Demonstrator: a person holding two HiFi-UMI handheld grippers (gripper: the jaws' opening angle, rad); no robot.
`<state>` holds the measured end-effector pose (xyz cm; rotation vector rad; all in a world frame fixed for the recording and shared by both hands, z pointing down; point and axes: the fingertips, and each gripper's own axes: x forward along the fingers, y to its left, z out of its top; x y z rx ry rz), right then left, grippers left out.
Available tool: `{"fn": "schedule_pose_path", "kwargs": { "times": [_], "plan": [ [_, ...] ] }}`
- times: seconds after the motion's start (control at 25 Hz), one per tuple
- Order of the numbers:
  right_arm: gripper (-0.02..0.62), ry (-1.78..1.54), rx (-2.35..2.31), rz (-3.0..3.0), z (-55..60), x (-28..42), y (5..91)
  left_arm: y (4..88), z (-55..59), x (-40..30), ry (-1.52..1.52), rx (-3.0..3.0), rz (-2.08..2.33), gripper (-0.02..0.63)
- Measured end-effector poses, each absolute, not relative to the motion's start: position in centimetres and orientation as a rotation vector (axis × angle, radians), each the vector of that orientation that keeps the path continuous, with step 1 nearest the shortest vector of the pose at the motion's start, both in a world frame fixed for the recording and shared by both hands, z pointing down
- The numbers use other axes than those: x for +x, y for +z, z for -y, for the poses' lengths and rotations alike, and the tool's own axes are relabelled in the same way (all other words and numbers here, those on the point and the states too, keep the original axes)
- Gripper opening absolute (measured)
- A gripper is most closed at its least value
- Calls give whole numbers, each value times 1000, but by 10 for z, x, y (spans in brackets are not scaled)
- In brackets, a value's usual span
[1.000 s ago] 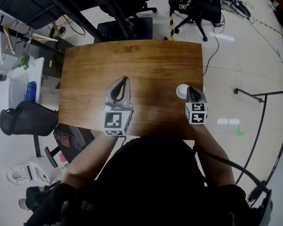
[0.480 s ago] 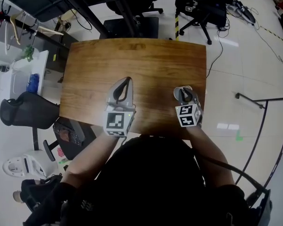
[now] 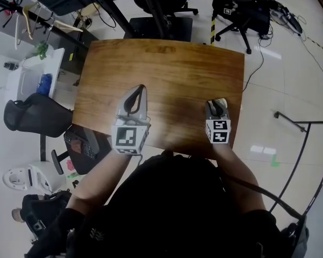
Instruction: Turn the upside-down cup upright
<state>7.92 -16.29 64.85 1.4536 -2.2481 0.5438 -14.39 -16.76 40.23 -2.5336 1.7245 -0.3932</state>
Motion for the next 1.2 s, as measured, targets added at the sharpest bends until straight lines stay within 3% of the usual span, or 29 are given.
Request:
{"fn": "schedule_pose_path", "kwargs": {
  "times": [0.2, 0.32, 0.6, 0.8, 0.88, 1.2],
  "plan": [
    [134, 484, 1492, 2303, 164, 109, 627, 403, 164, -151, -402, -2507, -1751, 0],
    [181, 703, 1528, 2237, 163, 152, 643, 401, 164, -153, -387, -2500, -1766, 0],
    [190, 1157, 1427, 2273, 153, 155, 675, 399, 164, -144, -382, -2503, -1760, 0],
    [169, 1032, 1399, 2298, 154, 142, 672, 395, 164, -146, -384, -2491, -1773, 0],
    [109, 946, 1396, 2300, 155, 138, 667, 392, 164, -145, -376, -2489, -1767, 0],
    [54, 484, 1275, 2311, 158, 109, 635, 382, 165, -144, -344, -2476, -1764, 0]
  ]
}}
